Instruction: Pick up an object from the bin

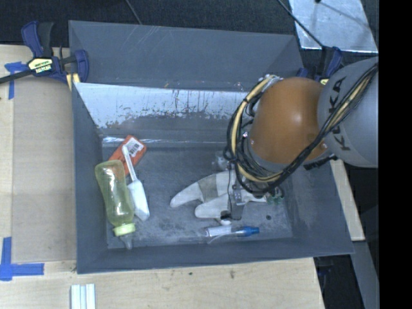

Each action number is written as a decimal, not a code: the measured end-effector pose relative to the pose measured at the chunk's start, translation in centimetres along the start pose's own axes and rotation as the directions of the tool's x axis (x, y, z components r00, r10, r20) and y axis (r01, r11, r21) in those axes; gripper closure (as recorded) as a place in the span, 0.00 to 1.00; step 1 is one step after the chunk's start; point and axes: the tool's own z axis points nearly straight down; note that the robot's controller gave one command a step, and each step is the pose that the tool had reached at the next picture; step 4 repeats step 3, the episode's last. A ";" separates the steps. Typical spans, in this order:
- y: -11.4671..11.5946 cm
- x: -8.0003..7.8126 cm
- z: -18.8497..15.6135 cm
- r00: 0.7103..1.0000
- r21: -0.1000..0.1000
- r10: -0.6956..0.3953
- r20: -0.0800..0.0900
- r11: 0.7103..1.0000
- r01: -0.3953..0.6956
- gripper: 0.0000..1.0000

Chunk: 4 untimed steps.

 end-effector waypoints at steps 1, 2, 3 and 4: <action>-0.4 -0.5 8.8 0.992 0.000 0.126 -0.007 0.992 -0.126 1.00; -0.4 -0.5 8.8 0.992 0.000 0.126 -0.007 0.992 -0.126 1.00; 0.3 -2.6 -11.0 0.992 0.001 0.129 -0.015 0.992 -0.129 1.00; 0.3 -2.6 -11.0 0.992 0.001 0.129 -0.015 0.992 -0.129 1.00</action>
Offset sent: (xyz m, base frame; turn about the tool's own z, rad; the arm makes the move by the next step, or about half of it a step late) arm 0.0000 0.0000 0.0000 0.0000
